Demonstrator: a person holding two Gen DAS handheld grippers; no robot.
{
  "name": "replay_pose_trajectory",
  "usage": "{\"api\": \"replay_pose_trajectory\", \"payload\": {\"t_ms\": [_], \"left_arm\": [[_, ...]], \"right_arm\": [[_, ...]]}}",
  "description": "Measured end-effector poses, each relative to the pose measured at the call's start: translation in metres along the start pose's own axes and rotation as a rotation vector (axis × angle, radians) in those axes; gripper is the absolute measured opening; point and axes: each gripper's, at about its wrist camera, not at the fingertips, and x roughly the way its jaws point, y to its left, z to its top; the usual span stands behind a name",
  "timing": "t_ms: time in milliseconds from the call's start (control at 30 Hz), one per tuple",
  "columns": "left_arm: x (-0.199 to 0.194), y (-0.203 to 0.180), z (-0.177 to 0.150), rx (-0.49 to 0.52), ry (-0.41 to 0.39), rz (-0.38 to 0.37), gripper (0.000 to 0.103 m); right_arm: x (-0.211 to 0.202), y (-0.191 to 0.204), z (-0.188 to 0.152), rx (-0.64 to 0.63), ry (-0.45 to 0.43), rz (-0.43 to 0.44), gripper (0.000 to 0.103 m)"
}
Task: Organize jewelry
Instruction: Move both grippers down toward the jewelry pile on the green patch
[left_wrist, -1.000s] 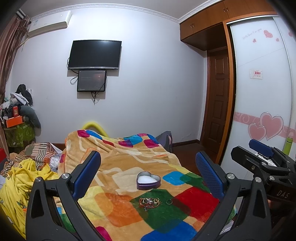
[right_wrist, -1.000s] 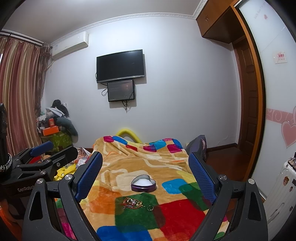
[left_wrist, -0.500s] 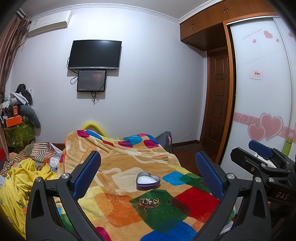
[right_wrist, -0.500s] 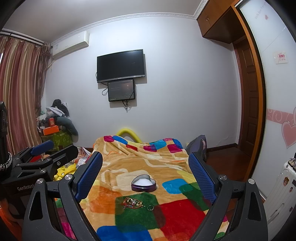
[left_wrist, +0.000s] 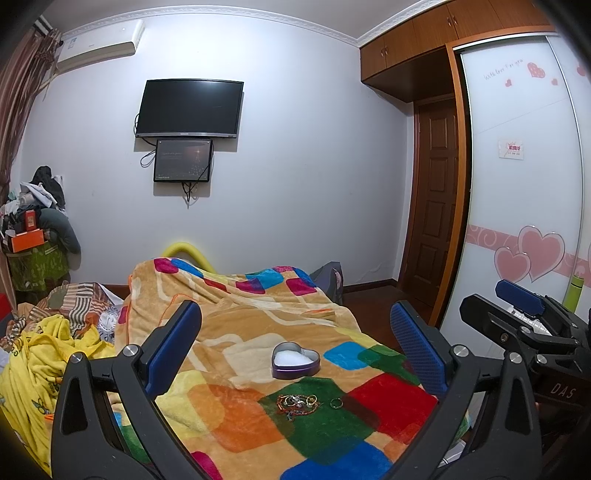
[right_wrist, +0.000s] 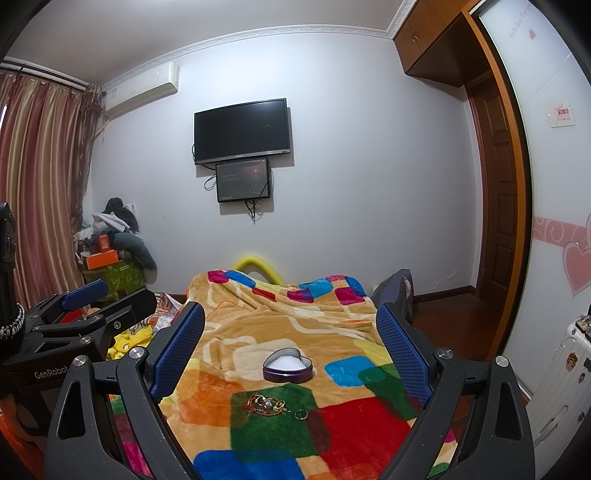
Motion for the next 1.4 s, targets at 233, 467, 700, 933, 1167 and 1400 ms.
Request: {"api": "replay_pose_trajectory", "payload": {"t_ms": [233, 467, 700, 933, 1167, 1400], "left_arm": [[0.0, 0.0, 0.0, -0.001, 0.002, -0.003, 0.103], [0.004, 0.0, 0.001, -0.003, 0.013, -0.007, 0.103], [0.025, 0.006, -0.004, -0.007, 0.064, -0.008, 0.103], [0.066, 0.019, -0.023, -0.019, 0.166, 0.03, 0.103], [0.12, 0.04, -0.058, -0.03, 0.319, 0.06, 0.103], [0.163, 0.055, -0.1, -0.039, 0.473, 0.061, 0.089]], "right_arm": [[0.002, -0.001, 0.0, 0.0, 0.002, 0.0, 0.093], [0.004, 0.001, -0.003, 0.003, 0.013, 0.0, 0.093], [0.025, -0.006, -0.009, 0.01, 0.064, 0.002, 0.093], [0.053, -0.015, -0.025, 0.019, 0.163, -0.012, 0.093], [0.092, -0.031, -0.056, 0.022, 0.315, -0.032, 0.093], [0.127, -0.051, -0.096, 0.073, 0.509, 0.003, 0.093]]}}
